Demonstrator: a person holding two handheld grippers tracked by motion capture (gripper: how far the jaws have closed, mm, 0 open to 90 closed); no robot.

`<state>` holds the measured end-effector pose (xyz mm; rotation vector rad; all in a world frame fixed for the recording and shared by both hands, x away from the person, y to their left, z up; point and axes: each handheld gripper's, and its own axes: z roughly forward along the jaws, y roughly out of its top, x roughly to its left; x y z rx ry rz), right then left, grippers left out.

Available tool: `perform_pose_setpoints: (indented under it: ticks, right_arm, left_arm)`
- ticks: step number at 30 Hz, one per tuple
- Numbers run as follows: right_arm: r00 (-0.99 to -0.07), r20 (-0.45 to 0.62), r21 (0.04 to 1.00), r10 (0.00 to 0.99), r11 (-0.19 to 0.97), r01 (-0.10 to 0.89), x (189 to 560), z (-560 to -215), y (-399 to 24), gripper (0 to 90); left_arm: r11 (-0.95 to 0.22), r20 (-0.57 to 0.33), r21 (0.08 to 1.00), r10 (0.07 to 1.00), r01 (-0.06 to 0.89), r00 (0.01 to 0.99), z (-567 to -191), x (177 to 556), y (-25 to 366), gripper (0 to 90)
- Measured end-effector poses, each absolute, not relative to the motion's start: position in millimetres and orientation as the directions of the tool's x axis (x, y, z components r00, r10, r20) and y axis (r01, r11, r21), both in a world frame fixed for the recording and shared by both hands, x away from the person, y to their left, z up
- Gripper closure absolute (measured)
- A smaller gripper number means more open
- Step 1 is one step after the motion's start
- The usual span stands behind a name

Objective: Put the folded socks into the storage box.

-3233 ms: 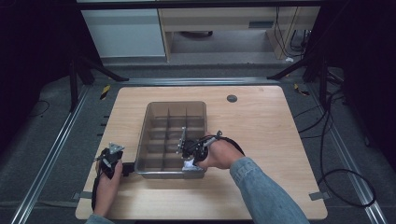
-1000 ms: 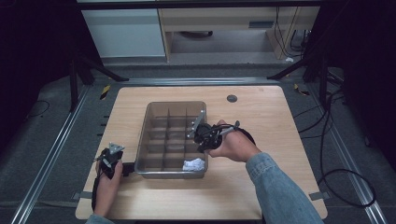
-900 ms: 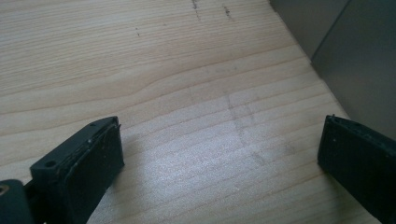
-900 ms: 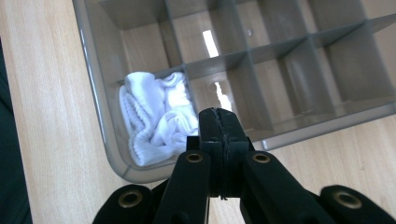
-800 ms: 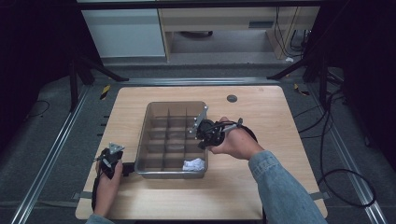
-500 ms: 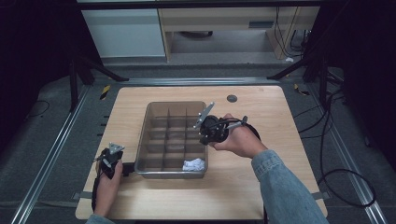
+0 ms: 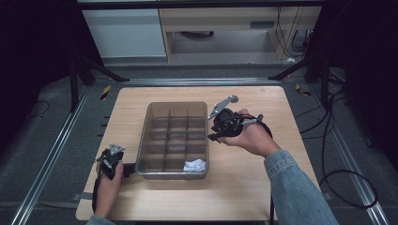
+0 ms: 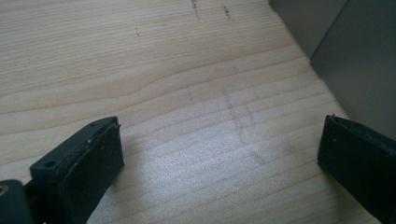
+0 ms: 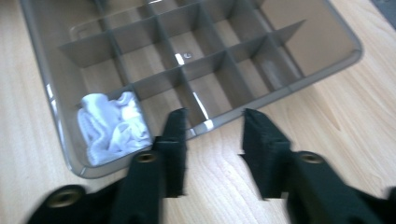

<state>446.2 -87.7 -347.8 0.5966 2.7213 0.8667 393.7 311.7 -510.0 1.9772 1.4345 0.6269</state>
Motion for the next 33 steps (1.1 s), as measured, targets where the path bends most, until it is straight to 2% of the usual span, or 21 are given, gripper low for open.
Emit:
perform_pose_setpoints:
  ticks: [3,4,6,8,11,13,14,22,33]
  right_arm:
    - [-0.873,-0.100,0.619,0.477,0.717,0.321,448,-346,-93,44.4]
    - [-0.873,-0.100,0.619,0.477,0.717,0.321,448,-346,-93,44.4]
    - [-0.835,-0.133,0.661,0.534,0.676,0.327,448,-343,-100,29.5]
    - [-0.805,-0.151,0.679,0.574,0.652,0.337,449,-343,-106,20.8]
    - [-0.774,-0.161,0.700,0.612,0.624,0.348,451,-343,-115,12.6]
    - [-0.748,-0.145,0.707,0.647,0.597,0.379,452,-345,-122,12.6]
    - [-0.748,-0.145,0.707,0.647,0.597,0.379,452,-345,-122,5.8]
    - [-0.707,-0.159,0.701,0.689,0.583,0.410,446,-356,-149,5.8]
    - [-0.684,-0.137,0.668,0.717,0.576,0.470,430,-397,-175,11.1]
  left_arm:
    - [-0.224,0.021,0.713,0.954,0.664,0.299,-510,394,312,0.0]
    - [-0.225,0.022,0.713,0.954,0.664,0.299,-510,394,312,0.0]
    - [-0.225,0.022,0.713,0.954,0.664,0.300,-510,394,312,0.0]
    - [-0.225,0.022,0.713,0.954,0.664,0.300,-510,394,312,0.0]
    - [-0.224,0.022,0.713,0.954,0.664,0.299,-510,394,312,0.0]
    - [-0.224,0.022,0.713,0.954,0.664,0.299,-510,394,312,0.0]
    - [-0.224,0.021,0.713,0.954,0.664,0.299,-510,394,312,0.0]
    - [-0.225,0.023,0.714,0.954,0.663,0.299,-510,394,311,0.0]
    - [-0.225,0.023,0.714,0.954,0.663,0.299,-510,394,311,0.0]
